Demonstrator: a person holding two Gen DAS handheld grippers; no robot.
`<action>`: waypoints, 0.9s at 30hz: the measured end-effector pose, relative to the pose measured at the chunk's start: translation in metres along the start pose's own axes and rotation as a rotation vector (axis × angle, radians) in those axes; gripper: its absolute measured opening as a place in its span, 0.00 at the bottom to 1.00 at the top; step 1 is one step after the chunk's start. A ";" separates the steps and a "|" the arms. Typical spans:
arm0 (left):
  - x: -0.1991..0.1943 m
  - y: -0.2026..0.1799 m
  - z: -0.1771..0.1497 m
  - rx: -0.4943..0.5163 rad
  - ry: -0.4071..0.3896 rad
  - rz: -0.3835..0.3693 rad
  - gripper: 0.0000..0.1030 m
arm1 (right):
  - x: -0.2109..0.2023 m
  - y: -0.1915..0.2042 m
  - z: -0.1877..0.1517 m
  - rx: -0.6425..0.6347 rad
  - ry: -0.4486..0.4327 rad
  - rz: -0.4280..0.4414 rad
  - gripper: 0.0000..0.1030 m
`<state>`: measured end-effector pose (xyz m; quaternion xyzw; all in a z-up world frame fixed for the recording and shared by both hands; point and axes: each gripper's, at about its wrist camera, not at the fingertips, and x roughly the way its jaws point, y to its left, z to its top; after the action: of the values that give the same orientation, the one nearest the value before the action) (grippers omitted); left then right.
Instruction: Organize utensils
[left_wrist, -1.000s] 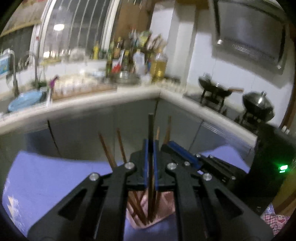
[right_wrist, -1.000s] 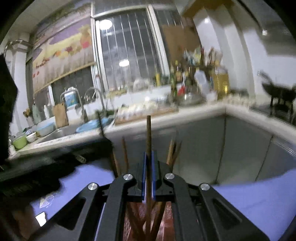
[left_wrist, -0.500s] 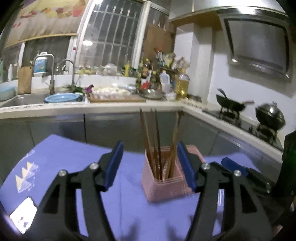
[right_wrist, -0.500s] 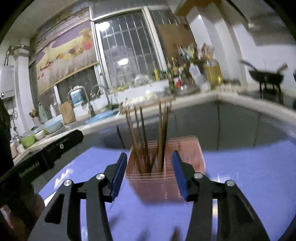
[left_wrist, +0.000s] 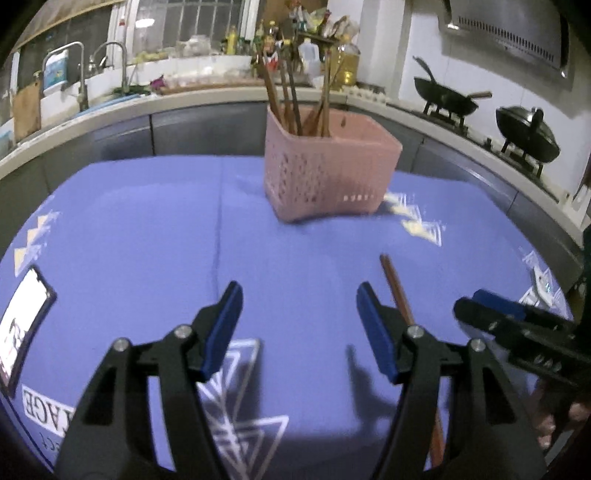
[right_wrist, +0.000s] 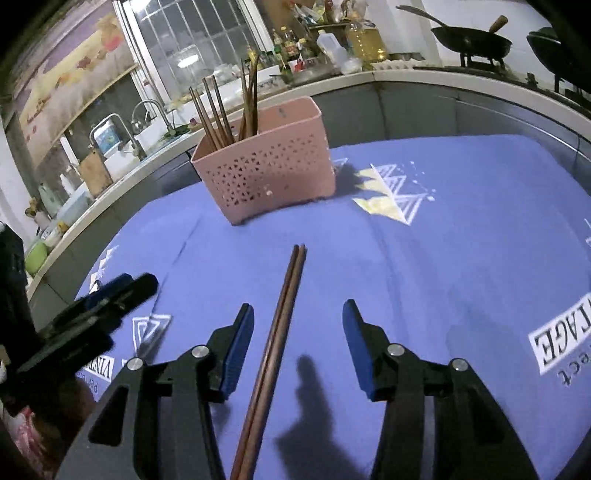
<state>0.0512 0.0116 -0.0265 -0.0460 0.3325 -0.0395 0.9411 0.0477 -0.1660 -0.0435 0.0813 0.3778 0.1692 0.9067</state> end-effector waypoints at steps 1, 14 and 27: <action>0.002 -0.002 -0.005 0.007 0.011 0.006 0.60 | -0.001 0.000 -0.002 0.003 0.003 0.000 0.49; 0.021 0.000 -0.029 0.013 0.067 0.029 0.60 | 0.006 0.004 -0.003 -0.015 0.040 0.001 0.43; 0.027 0.009 -0.029 -0.039 0.092 -0.007 0.60 | 0.014 0.002 -0.003 -0.003 0.075 -0.003 0.38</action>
<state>0.0538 0.0156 -0.0669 -0.0635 0.3758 -0.0383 0.9237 0.0538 -0.1593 -0.0543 0.0728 0.4111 0.1713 0.8924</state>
